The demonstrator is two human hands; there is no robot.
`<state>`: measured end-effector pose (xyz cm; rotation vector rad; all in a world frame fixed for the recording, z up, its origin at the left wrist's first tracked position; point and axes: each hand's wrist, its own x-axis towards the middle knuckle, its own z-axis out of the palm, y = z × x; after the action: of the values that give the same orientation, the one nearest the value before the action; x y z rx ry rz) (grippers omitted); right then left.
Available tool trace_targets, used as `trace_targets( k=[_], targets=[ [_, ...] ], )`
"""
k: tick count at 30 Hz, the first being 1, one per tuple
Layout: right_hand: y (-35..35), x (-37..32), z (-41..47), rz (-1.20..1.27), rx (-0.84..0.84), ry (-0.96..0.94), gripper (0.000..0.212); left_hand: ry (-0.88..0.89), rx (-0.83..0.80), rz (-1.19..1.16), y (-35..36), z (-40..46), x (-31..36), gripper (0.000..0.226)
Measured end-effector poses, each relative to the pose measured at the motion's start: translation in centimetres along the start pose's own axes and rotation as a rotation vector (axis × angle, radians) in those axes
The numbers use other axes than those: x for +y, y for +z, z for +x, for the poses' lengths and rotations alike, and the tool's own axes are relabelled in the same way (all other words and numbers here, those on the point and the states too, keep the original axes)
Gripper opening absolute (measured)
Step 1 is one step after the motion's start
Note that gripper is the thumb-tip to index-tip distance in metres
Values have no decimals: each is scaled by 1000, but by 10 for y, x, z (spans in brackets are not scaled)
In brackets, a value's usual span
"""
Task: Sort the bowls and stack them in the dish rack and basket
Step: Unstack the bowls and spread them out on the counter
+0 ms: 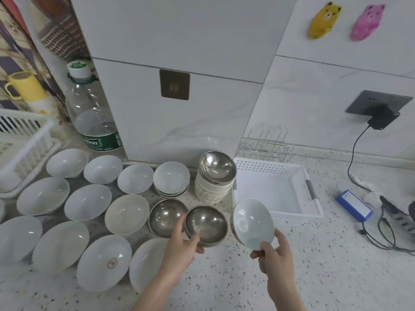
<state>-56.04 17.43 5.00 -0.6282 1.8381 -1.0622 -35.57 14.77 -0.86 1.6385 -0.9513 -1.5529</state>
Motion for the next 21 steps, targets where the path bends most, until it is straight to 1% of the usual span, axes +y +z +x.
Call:
trace_targets(
  k=[4,12,17,21],
  targets=[
    [-14,0,12,-28,-61,-11,46,-23,38,20,21,6,-8,74],
    [-37,-2,32,-57,-165,-28,51,-56,144,24,41,17,-21,75],
    [-44,-1,38,-62,-210,-24,55,-90,151,-3,43,23,-24,75],
    [-46,2,42,-77,-261,-13,54,-101,163,-14,45,26,-23,76]
  ],
)
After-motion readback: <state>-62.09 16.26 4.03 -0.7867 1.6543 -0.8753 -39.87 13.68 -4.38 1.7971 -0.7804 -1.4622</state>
